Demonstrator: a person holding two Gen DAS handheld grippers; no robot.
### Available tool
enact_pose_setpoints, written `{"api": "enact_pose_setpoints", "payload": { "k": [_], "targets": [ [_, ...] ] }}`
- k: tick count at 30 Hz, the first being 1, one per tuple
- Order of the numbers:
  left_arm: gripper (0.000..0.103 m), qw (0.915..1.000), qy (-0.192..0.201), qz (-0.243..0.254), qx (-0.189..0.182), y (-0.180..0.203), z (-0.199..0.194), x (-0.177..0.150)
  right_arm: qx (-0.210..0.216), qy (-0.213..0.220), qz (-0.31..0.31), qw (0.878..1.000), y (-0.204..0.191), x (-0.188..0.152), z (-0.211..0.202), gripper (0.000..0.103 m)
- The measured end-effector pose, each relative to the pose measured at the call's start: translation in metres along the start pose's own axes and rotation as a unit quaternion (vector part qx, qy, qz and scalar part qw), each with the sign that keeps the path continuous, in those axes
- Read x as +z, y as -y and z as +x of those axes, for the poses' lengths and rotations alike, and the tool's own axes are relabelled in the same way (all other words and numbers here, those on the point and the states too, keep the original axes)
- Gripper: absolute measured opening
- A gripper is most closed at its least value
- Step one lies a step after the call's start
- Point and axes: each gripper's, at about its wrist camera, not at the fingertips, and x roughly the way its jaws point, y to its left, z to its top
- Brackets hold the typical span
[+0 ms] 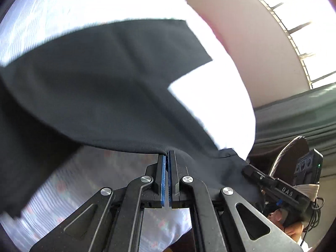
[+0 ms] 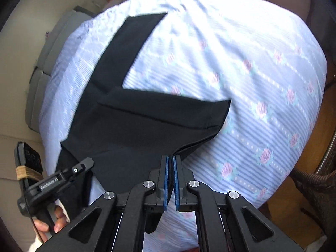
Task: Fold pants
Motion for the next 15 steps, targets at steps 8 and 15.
{"api": "enact_pose_setpoints", "payload": {
  "k": [8, 15],
  "targets": [
    [0.004, 0.9942, 0.047, 0.089, 0.036, 0.043, -0.006, 0.116, 0.013, 0.090, -0.019, 0.996, -0.048, 0.113, -0.039, 0.006],
    [0.004, 0.9913, 0.031, 0.087, 0.093, 0.043, 0.033, 0.199, 0.007, 0.096, -0.047, 0.994, -0.073, 0.203, -0.015, 0.006]
  ]
}}
